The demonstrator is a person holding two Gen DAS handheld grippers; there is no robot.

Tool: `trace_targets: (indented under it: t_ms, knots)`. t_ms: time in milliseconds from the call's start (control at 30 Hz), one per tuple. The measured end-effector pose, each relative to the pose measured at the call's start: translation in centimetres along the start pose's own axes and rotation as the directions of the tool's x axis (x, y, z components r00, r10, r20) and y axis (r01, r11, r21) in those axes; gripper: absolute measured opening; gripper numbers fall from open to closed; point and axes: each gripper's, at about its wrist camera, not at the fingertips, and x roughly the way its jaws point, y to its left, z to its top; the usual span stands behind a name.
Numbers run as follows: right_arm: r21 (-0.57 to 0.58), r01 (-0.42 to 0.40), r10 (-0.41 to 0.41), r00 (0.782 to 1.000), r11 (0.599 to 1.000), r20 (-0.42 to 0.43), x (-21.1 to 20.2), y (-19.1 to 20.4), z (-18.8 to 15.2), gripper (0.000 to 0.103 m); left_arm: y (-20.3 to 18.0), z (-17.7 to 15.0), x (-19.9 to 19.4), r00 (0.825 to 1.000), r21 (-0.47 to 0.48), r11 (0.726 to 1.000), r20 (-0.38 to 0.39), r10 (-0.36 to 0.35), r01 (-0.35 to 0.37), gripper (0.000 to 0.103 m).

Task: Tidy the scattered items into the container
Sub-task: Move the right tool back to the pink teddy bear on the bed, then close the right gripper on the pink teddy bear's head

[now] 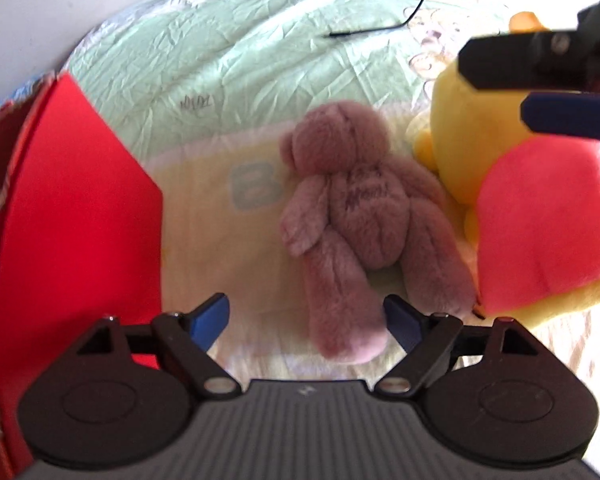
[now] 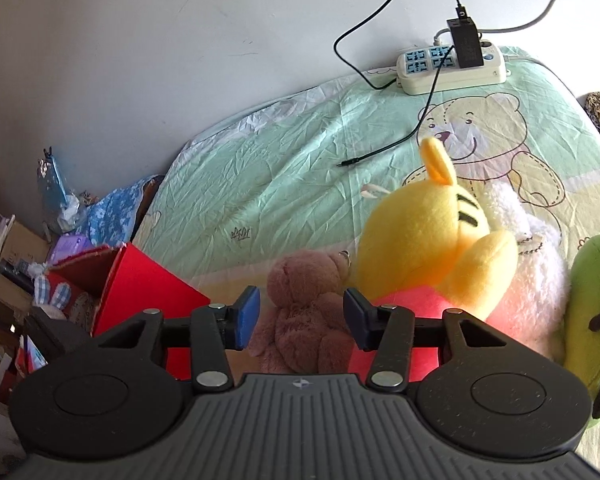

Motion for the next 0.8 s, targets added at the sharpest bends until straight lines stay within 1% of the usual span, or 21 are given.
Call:
trace_targets:
  t_ms: [33,133,200,233,300,367,500,567,633,667,733,800]
  knots:
    - [0.018,-0.003,0.003,1.000,1.000,0.003,-0.5,-0.1,0.8,0.051,-0.1,0.4,-0.5,1.000,0.020,1.000,0.012,0.005,-0.005,0.086]
    - [-0.002,-0.014,0.014,1.000,1.000,-0.006,-2.1,0.8,3.9,0.051,-0.3,1.9,-2.2,0.998,0.088,0.995,0.050,0.048,-0.052,0.088]
    - [-0.021,-0.012,0.011,1.000,1.000,-0.019,-3.0,1.7,6.0,0.052,0.1,2.7,-3.4,0.994,0.108,0.991,0.085,0.067,-0.076,0.091]
    - [-0.032,-0.004,0.003,1.000,0.999,-0.030,-3.4,2.3,7.0,0.053,0.3,3.0,-3.9,0.992,0.116,0.989,0.101,0.076,-0.088,0.094]
    - [-0.049,0.005,-0.007,0.998,0.999,-0.056,-3.5,3.4,8.5,0.054,0.7,3.1,-4.4,0.989,0.111,0.989,0.114,0.090,-0.102,0.094]
    - [-0.040,-0.004,0.000,0.995,0.999,-0.095,-2.8,4.1,9.0,0.055,1.0,2.8,-4.5,0.989,0.102,0.990,0.118,0.090,-0.102,0.094]
    - [-0.023,-0.028,0.023,0.980,0.999,-0.196,0.5,5.0,7.7,0.055,1.3,1.6,-3.8,0.991,0.077,0.994,0.112,0.074,-0.083,0.091]
    - [-0.014,-0.026,0.022,0.967,1.000,-0.255,2.5,5.1,6.3,0.054,0.8,0.7,-3.2,0.988,0.091,0.991,0.129,0.090,-0.102,0.093]
    - [-0.059,0.001,-0.018,0.953,0.998,-0.302,4.4,5.2,4.7,0.054,-0.3,-0.3,-3.0,0.981,0.118,0.983,0.153,0.121,-0.140,0.094]
    - [-0.084,0.014,-0.041,0.945,0.996,-0.324,5.4,5.3,4.0,0.054,-0.6,-0.7,-2.8,0.980,0.125,0.982,0.158,0.123,-0.143,0.094]
    - [-0.135,0.046,-0.091,0.931,0.990,-0.353,6.9,5.2,2.7,0.054,-1.0,-1.2,-2.1,0.986,0.123,0.986,0.139,0.091,-0.108,0.092]
    - [-0.176,0.069,-0.131,0.919,0.982,-0.372,7.9,4.7,2.1,0.054,-1.3,-1.6,-1.1,0.991,0.124,0.988,0.113,0.076,-0.090,0.084]
